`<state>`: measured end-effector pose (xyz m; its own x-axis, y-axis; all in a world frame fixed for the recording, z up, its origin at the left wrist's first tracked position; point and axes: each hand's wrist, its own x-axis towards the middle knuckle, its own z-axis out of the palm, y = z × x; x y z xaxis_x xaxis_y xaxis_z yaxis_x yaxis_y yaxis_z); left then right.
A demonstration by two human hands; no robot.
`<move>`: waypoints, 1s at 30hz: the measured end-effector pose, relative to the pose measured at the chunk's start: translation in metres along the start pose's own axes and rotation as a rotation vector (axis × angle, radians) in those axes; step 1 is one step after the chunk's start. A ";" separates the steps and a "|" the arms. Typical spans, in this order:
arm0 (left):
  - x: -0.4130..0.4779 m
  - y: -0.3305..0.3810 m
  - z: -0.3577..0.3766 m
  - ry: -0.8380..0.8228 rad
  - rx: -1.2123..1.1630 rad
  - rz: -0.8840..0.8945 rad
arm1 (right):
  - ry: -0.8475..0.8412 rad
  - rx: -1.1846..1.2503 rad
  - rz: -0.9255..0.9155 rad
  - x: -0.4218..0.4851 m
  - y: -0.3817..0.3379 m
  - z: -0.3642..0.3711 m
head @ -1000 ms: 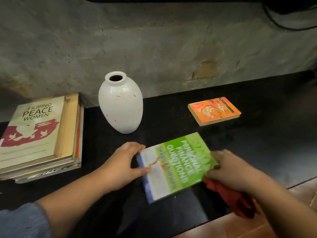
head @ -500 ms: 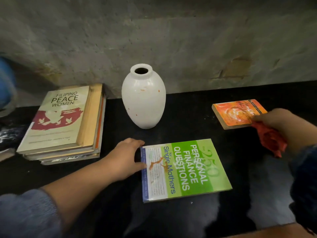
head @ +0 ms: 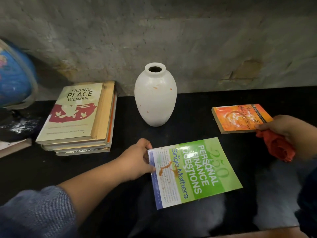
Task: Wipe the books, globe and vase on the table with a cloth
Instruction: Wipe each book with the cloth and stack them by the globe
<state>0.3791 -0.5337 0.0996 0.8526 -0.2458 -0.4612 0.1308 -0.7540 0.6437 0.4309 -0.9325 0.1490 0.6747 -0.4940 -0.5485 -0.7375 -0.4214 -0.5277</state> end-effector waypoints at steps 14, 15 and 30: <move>-0.126 -0.138 -0.065 0.078 -0.519 -0.158 | -0.006 -0.054 -0.034 -0.103 0.015 0.118; -0.137 -0.150 -0.071 0.096 -0.546 -0.167 | -0.003 -0.071 -0.053 -0.112 0.014 0.127; -0.259 -0.283 -0.102 0.481 -0.892 -0.296 | -0.095 -0.368 -0.382 -0.098 0.064 0.172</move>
<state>0.1730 -0.1944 0.0986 0.8111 0.2895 -0.5082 0.5244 0.0251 0.8511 0.3228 -0.7806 0.0570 0.8839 -0.1893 -0.4276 -0.3892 -0.8046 -0.4484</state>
